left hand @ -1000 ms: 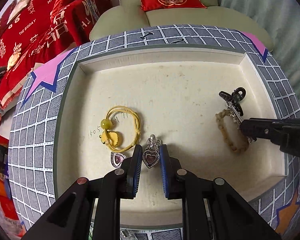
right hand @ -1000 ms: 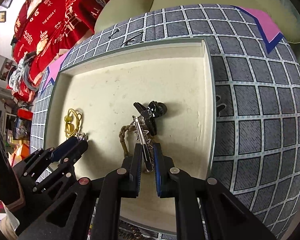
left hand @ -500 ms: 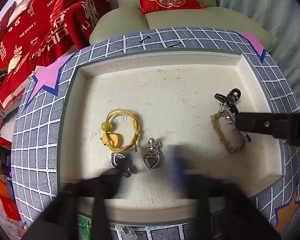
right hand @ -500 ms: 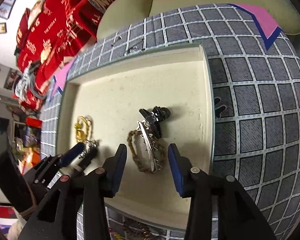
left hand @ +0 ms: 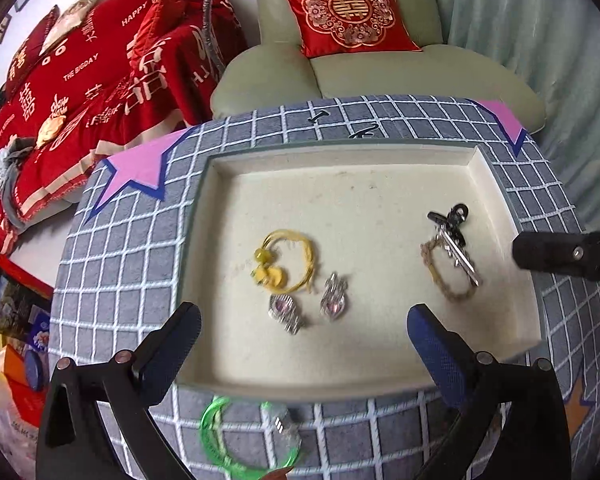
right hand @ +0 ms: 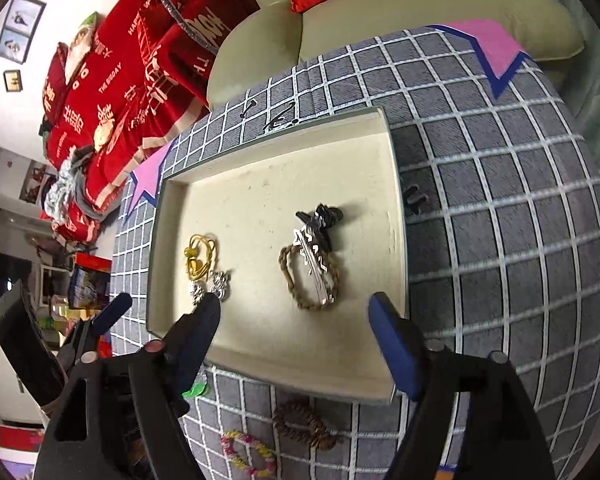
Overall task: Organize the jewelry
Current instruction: 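Move the left tool to the green bangle while the right tool reaches the brown coiled hair tie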
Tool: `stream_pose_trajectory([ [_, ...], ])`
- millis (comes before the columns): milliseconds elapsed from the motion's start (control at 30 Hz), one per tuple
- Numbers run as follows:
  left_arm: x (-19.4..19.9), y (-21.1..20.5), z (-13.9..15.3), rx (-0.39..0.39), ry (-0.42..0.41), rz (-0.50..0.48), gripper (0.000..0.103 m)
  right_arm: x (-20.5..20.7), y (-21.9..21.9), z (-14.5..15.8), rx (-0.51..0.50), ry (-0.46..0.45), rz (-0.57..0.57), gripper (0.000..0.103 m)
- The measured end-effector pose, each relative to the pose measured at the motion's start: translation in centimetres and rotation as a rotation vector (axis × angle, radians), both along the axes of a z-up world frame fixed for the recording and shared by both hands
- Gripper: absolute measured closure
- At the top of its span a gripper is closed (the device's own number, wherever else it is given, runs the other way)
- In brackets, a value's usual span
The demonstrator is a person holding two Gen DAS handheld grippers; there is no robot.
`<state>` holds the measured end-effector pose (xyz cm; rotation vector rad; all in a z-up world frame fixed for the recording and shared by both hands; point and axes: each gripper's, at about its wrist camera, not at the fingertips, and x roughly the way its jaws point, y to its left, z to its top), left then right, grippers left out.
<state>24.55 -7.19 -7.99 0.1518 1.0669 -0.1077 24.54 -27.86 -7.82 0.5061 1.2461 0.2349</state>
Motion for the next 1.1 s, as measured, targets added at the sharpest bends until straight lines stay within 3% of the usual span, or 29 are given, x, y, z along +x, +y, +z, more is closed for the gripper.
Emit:
stream_pose_trajectory([
  [667,-10.6,7.9,-2.1,0.005,0.128,0.168,0.0,-8.4,1.6,-1.2,-0.047,0.086,0.019,0.024],
  [1100,-11.9,10.9,-4.1,-0.071,0.204,0.244,0.0,-11.0,2.2,-3.2,-0.09,0.147,0.021,0.024],
])
